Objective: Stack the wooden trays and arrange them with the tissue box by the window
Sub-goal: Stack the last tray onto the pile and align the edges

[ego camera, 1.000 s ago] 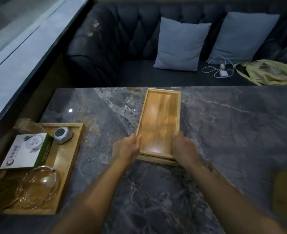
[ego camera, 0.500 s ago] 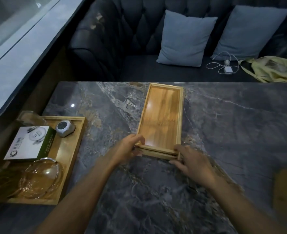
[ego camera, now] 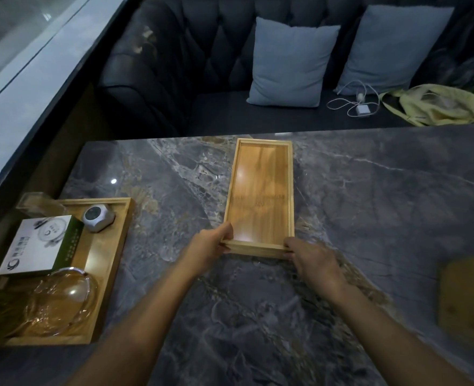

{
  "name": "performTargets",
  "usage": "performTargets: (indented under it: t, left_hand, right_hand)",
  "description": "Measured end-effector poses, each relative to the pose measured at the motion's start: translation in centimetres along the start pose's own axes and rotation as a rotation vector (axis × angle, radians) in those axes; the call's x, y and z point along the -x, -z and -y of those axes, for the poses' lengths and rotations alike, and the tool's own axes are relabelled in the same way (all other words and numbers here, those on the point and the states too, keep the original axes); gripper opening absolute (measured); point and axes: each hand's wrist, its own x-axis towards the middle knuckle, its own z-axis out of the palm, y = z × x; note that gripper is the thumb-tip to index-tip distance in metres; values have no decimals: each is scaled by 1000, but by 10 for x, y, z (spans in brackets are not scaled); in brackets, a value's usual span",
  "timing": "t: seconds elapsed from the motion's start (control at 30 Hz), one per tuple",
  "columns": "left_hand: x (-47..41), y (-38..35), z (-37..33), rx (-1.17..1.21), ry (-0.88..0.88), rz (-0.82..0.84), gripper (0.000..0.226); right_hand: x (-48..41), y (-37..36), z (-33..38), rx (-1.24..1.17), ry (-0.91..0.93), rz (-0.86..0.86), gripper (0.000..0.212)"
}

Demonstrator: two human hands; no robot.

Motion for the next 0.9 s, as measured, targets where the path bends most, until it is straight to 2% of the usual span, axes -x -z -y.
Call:
performTargets:
  t: [0.4,0.67,0.8,0.9]
  left_hand:
    - [2,-5,-3,-22,50,-13,30]
    - [6,-8,-2,-35,46,-49,27]
    - [8,-8,-1,-25,50,-68,23]
    - [8,-3,-4,-24,43,-40,27]
  right_hand:
    - [1,-2,7,-29,-81,-1,22]
    - [3,-2,9,21,-60,67,23]
    - [6,-4,11,76,-8,17,30]
    - [7,-6,11,3,-71,21,28]
